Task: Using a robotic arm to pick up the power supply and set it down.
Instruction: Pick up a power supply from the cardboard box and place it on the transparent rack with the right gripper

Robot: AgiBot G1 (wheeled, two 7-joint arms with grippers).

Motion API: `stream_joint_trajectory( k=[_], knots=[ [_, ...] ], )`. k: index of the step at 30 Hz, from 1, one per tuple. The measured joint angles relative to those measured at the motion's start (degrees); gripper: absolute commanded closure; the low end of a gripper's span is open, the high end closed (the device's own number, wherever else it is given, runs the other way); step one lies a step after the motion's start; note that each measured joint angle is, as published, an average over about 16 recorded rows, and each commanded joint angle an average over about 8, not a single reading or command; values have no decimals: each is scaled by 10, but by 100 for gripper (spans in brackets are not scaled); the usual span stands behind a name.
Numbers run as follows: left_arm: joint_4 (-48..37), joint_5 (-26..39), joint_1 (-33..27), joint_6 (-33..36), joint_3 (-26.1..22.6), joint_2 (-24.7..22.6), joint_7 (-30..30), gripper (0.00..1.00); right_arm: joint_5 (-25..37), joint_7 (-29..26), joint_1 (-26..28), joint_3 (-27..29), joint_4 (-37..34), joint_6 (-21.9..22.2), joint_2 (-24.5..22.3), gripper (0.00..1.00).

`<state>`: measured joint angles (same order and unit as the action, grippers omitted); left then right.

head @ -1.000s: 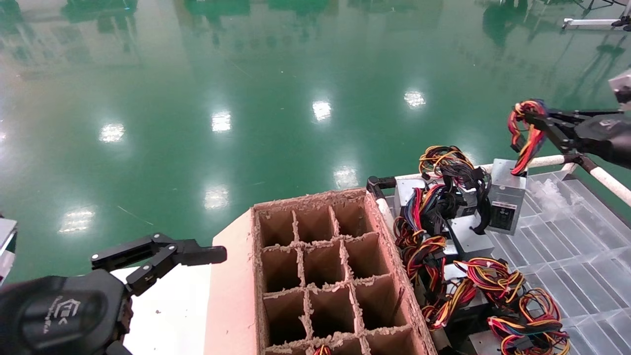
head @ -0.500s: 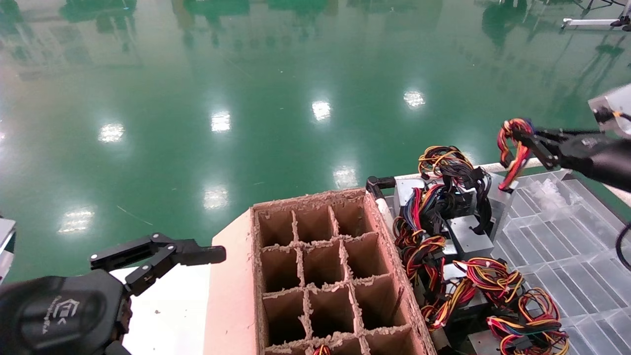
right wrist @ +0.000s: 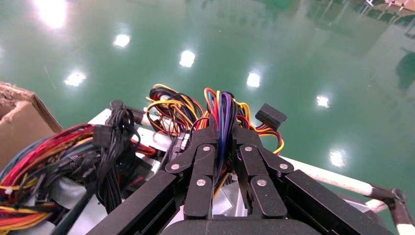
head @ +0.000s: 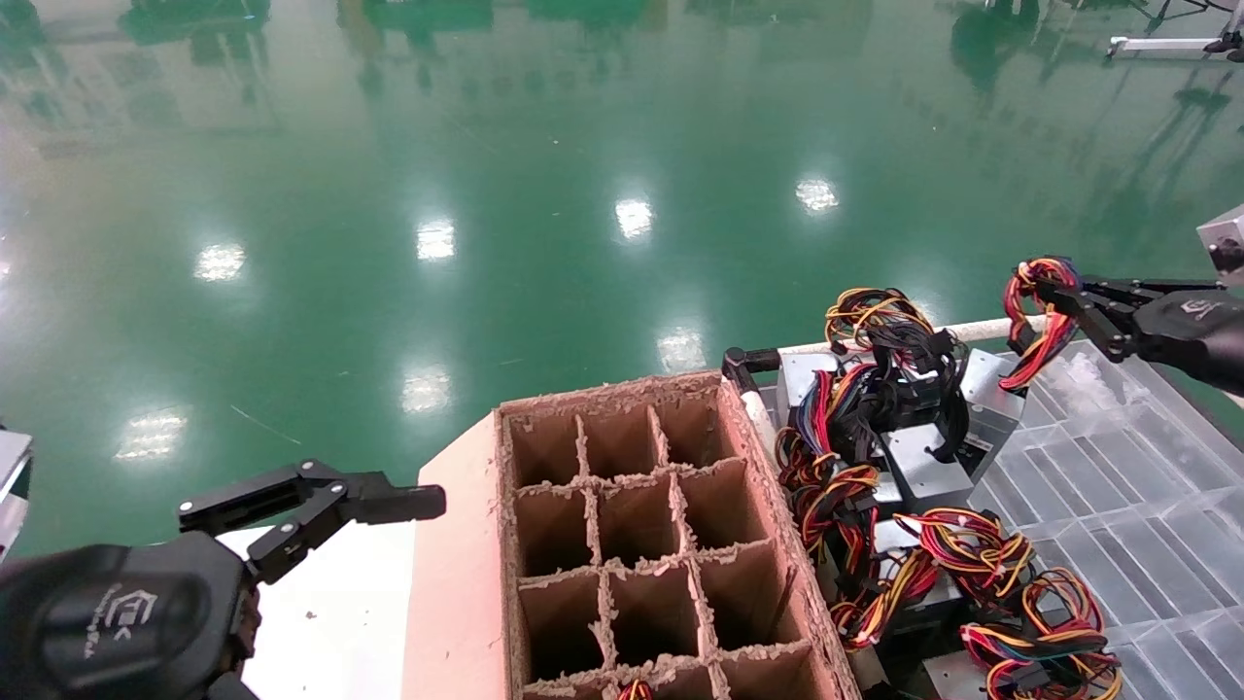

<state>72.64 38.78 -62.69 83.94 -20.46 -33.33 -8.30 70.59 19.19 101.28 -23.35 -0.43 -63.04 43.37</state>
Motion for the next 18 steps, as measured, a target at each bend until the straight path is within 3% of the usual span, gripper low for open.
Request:
stream_joint_trajectory(
  k=[18],
  knots=[
    [0, 0, 0, 0, 0, 0, 0, 0, 37, 7, 7, -25, 7, -21, -48, 100]
  ],
)
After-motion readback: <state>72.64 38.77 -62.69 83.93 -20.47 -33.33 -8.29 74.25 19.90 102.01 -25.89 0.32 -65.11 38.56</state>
